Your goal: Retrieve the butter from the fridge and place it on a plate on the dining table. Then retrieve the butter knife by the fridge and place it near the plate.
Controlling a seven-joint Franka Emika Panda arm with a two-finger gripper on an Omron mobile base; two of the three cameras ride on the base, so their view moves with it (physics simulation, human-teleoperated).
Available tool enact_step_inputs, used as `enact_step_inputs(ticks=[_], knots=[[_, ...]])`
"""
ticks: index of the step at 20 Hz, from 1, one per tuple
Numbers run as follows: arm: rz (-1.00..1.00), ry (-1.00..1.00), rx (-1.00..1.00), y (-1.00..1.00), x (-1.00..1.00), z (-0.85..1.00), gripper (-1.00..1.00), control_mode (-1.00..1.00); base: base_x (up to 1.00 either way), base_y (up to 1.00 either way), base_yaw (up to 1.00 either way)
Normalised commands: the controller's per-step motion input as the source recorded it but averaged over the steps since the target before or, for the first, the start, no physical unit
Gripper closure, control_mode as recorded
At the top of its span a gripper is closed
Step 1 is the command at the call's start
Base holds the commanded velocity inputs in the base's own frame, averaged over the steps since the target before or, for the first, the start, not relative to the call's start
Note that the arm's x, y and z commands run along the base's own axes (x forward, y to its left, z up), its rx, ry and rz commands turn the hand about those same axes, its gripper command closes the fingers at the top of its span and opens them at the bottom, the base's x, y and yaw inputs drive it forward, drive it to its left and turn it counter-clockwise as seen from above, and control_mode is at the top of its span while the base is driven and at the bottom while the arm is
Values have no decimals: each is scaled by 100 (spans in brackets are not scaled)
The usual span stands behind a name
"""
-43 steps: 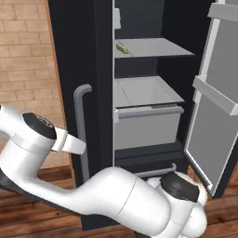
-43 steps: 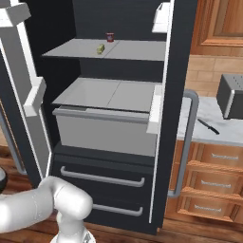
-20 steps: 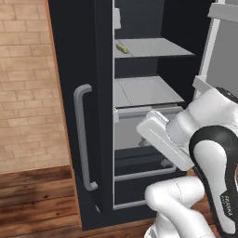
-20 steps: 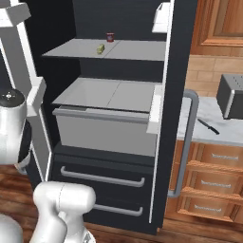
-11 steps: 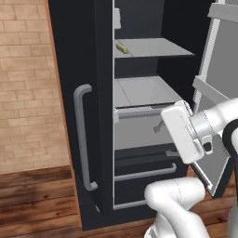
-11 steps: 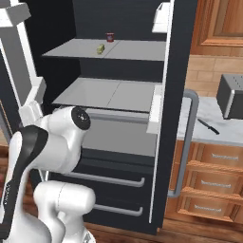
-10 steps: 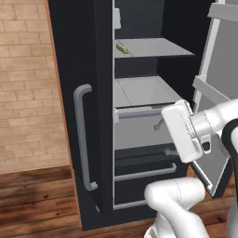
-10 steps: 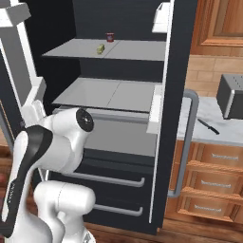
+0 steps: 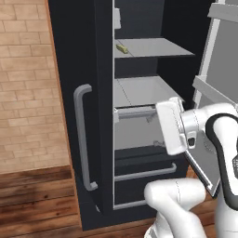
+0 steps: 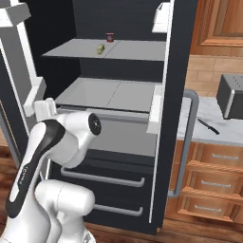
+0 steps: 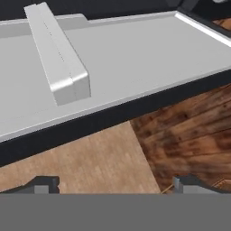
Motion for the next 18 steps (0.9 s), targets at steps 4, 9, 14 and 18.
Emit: enact_step_inputs(ticks=[4,9,14,18], knots=[[0,0,0,10,61,0,-100,-100,0,0,0],[0,0,0,17,62,0,-100,-100,0,0,0],[0,0,0,22,55,0,-100,-100,0,0,0],[0,0,0,27,36,0,-100,-100,0,0,0]])
